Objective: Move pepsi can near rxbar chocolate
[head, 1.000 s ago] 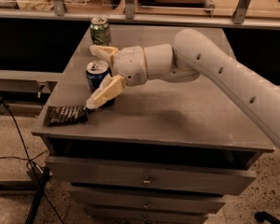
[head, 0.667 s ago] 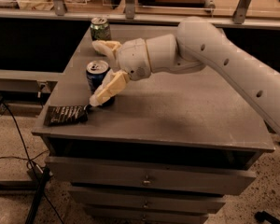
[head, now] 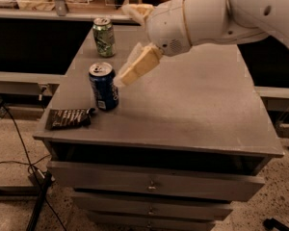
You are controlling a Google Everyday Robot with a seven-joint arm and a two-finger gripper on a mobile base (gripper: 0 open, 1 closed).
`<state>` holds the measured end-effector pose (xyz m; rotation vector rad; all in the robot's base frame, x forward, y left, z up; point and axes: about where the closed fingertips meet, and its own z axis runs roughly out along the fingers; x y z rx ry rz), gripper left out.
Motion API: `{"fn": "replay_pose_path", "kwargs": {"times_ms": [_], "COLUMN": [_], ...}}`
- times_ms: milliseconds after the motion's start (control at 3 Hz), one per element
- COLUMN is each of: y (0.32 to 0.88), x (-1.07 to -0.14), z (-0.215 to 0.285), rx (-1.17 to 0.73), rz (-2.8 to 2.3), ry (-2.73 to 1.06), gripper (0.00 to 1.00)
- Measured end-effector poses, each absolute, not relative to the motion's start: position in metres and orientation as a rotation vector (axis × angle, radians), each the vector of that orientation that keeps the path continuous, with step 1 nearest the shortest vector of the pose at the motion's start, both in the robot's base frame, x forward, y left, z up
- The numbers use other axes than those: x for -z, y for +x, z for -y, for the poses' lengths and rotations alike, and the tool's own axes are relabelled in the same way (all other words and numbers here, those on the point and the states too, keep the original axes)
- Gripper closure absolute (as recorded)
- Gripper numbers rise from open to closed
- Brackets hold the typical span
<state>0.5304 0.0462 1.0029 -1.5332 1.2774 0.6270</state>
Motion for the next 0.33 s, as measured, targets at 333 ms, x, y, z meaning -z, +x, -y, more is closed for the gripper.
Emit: {"fn": "replay_pose_path", "kwargs": {"times_ms": [333], "y": [0.5279], "x": [-1.0125], "z": [-0.0406], "rx": [-0.592], "rz": [-1.281], "ry": [-1.534], "gripper": [0.0]}}
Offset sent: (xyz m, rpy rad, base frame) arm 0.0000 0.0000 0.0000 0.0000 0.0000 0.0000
